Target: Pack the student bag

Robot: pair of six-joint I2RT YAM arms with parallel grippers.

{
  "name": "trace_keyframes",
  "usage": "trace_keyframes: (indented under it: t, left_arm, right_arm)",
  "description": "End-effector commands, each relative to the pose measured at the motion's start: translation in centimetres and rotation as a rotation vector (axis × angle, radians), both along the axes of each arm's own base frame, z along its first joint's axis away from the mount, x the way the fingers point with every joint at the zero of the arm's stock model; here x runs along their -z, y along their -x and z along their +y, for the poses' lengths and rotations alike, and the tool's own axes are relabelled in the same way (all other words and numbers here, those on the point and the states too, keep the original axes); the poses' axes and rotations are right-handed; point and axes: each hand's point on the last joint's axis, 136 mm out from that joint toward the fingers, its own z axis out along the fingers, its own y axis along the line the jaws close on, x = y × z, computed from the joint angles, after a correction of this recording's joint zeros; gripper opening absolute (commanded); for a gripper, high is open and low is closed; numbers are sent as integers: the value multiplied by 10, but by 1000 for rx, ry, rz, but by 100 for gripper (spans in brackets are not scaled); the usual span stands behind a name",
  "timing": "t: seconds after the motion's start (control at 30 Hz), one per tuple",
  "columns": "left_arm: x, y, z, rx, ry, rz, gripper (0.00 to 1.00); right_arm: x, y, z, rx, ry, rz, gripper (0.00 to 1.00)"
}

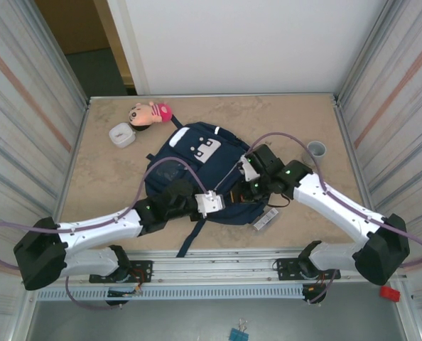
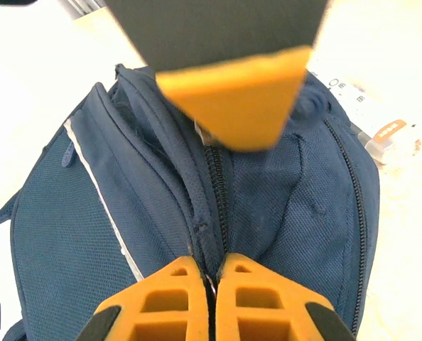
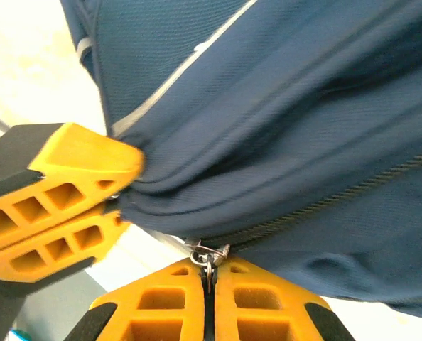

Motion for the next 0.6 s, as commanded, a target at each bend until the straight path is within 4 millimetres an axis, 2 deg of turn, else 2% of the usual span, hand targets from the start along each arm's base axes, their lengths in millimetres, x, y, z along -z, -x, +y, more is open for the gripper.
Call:
trace_keyframes:
  t: [0.0,0.17,0.23,0.3,0.4,0.5,0.57]
  left_arm:
    - [5,1,19,-26,-14,26,2]
    - [8,12,35,1,-47,35,3]
    - [10,14,39,3,-61,35,5]
    - [11,11,43,-30,-71,39,9]
    - [6,9,46,-73,-62,71,34]
    - [-13,9,38,-103,17,139,59]
    - [-26,3,31,-155,62,182,66]
  right_arm:
    - [-2,-4,-29,12,46,-32,0]
    - [7,-19,-47,34,72,-31,0]
    - [7,-22,-44,17,56,-31,0]
    - [4,-19,-30,-32,-4,-13,0]
    - [-4,-8,-6,-109,-61,-22,0]
    - [-10,3,12,-158,-94,-24,0]
    - [-12,8,20,-173,-102,-27,0]
